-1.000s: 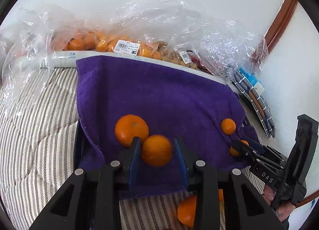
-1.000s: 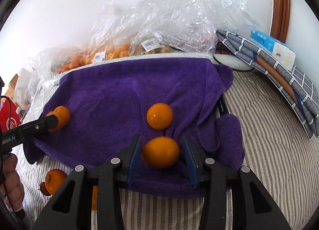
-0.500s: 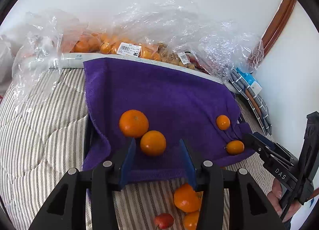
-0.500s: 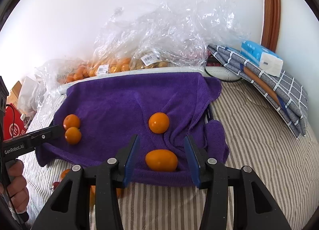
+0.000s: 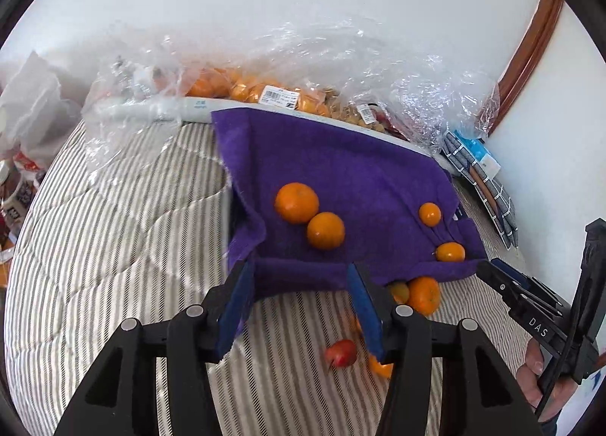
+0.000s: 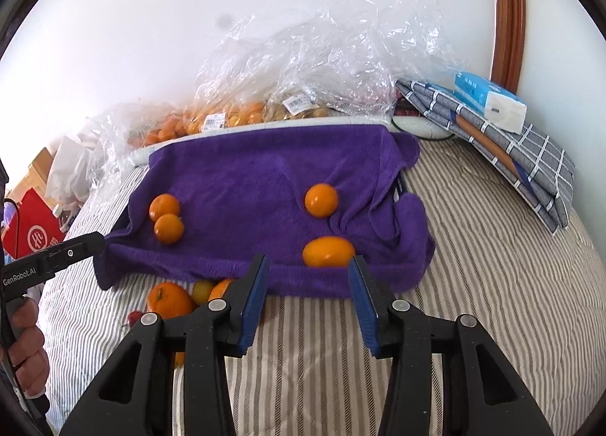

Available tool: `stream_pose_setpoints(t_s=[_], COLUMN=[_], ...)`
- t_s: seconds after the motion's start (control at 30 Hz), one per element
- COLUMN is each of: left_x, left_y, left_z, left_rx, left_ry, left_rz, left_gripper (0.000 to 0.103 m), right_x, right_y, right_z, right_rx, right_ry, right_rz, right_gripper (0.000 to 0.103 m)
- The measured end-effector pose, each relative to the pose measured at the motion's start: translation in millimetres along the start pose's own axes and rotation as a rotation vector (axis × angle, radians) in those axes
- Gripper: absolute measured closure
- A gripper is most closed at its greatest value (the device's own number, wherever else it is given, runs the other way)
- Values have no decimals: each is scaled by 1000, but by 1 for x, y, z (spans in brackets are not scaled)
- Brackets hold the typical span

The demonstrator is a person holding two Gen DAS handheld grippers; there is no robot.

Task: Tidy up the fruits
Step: 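Open both tools to release the fruits onto the purple towel, then grasp a large blemished orange with the right tool while the left tool grasps a small red fruit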

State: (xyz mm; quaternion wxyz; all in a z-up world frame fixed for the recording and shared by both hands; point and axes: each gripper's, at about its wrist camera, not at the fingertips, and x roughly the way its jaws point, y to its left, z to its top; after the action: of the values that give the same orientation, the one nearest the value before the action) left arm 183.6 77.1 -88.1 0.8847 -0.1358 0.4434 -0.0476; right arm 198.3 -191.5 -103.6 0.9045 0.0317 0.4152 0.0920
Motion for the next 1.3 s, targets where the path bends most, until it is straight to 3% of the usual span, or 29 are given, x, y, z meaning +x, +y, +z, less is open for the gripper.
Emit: stream_pose_setpoints(t_s=[0.43,0.73,0.93,1.0,1.17,1.3], left_x=[0,5,11,12,14,21], left_y=[26,27,23,19,3,-13], left_z=[-29,-30,-37,-41,-48,-53], left_rx=[-56,-46,-26,-14,18,50], left_ry=[33,39,57,61,66,83], left_rz=[38,56,22,-12,-74,-79], left_gripper=[51,51,51,51,52,52], right_x=[18,40,54,58,46,32], right_y=[30,37,37,35,25,7], right_z=[-30,-28,-27,-28,-36,-43], right_rx=[-44,-30,-45,-51,-72,-52], right_ry=[76,108,130,145,118,108], right_rz=[107,136,125,125,91,69], right_gripper=[59,59,55,61,62,62])
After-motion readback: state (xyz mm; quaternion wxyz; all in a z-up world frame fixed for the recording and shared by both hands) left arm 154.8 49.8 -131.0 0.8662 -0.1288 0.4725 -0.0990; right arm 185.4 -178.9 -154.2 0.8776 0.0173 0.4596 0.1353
